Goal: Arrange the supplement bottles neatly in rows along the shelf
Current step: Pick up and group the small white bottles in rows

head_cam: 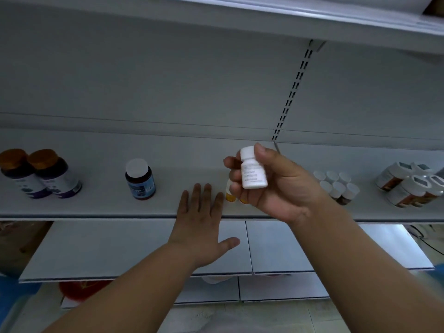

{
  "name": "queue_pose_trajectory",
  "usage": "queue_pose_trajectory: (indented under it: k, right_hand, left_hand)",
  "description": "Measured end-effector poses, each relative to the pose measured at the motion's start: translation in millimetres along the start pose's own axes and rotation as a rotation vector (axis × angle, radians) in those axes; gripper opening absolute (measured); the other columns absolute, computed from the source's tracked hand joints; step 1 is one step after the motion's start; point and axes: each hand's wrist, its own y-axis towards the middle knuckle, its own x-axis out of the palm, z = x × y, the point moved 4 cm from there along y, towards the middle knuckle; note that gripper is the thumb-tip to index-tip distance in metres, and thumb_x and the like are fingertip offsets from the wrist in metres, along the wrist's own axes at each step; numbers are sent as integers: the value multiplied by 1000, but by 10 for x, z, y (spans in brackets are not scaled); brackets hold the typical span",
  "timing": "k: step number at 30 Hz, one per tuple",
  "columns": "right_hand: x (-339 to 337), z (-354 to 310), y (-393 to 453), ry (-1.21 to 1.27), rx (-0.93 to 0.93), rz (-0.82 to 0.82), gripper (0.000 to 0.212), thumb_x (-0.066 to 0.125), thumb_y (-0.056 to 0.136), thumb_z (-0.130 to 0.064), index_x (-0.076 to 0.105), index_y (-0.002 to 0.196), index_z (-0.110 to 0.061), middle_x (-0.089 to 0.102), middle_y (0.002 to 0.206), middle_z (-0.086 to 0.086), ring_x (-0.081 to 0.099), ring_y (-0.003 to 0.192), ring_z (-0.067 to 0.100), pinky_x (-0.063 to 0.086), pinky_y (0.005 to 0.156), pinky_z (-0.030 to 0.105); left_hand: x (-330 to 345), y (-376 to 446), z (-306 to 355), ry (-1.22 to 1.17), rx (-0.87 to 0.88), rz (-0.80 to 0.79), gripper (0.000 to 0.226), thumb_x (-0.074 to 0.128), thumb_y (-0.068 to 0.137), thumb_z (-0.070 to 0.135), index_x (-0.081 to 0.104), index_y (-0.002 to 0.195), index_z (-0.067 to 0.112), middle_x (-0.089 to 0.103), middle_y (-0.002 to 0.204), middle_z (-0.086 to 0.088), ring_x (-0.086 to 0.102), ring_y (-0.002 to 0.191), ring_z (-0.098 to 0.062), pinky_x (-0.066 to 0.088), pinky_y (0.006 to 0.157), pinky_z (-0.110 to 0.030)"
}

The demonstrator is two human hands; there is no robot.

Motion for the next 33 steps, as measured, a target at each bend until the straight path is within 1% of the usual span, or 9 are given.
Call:
queue_pose_trajectory:
  k: [4, 8, 13, 16, 19, 23, 26, 30, 33]
  right_hand:
    - [33, 43, -13, 52, 47, -61, 44, 84, 69, -25, 50, 94, -12, 61, 83, 13, 57, 63, 18, 48, 54, 27]
    - [10, 70, -21, 22, 108, -64, 44, 55, 86, -32, 56, 116, -1, 64, 98, 16, 59, 74, 21, 47, 60, 28]
    - [2, 86, -42, 5, 70, -53, 41, 75, 76, -33, 52, 99, -8, 56, 82, 10, 55, 69, 20, 42, 55, 26]
    - [22, 82, -37, 32, 104, -14, 43, 60, 83, -40, 54, 106, -4, 49, 81, 8, 45, 68, 18, 34, 57, 27]
    - [13, 89, -37, 27, 121, 5, 43, 48, 84, -33, 58, 108, 0, 49, 84, 9, 45, 71, 19, 34, 60, 28]
    - [-27, 83, -43, -69, 65, 89, 38, 62, 81, -25, 63, 110, -1, 56, 89, 11, 51, 78, 21, 45, 66, 30]
    - [-39, 46, -64, -127, -8, 168, 27, 69, 76, -17, 63, 100, -7, 58, 89, 11, 56, 78, 21, 49, 63, 29]
    - [-7, 31, -83, -149, -21, 149, 13, 70, 77, -16, 58, 83, -14, 58, 80, 11, 56, 74, 23, 46, 60, 32]
    - [27, 48, -71, -64, 13, 94, 25, 70, 77, -22, 49, 87, -14, 51, 76, 9, 51, 64, 20, 41, 56, 30]
  left_hand:
    - [1, 2, -3, 10, 6, 8, 109, 16, 80, 89, -21, 154, 17, -22, 161, -20, -25, 147, -40, -10, 118, -59]
    - [15, 8, -4, 1, 0, 3, 109, 17, 80, 88, -20, 154, 17, -20, 162, -19, -24, 147, -40, -10, 118, -59]
    - [13, 2, -3, 10, 6, 5, 108, 16, 80, 89, -19, 155, 18, -22, 162, -19, -24, 147, -40, -9, 118, -59]
    - [-1, 4, 5, 22, 2, 8, 108, 15, 80, 88, -18, 155, 17, -21, 162, -18, -23, 148, -40, -9, 118, -59]
    - [8, 5, 3, 22, 1, 7, 109, 15, 81, 88, -19, 154, 16, -21, 162, -19, -23, 148, -40, -9, 118, -58]
    - [23, 2, -4, 11, 0, 13, 108, 15, 80, 89, -20, 154, 18, -22, 162, -18, -25, 147, -39, -8, 118, -59]
    - [10, 4, -5, 11, 3, 10, 107, 15, 81, 88, -19, 155, 18, -22, 162, -18, -25, 147, -39, -10, 118, -58]
    - [11, 5, -2, 18, 3, 17, 108, 15, 81, 88, -17, 155, 17, -20, 163, -19, -23, 148, -40, -11, 118, -58]
    - [19, 8, -4, 10, 2, 23, 108, 15, 81, 88, -17, 155, 17, -18, 163, -19, -22, 148, -40, -11, 118, -58]
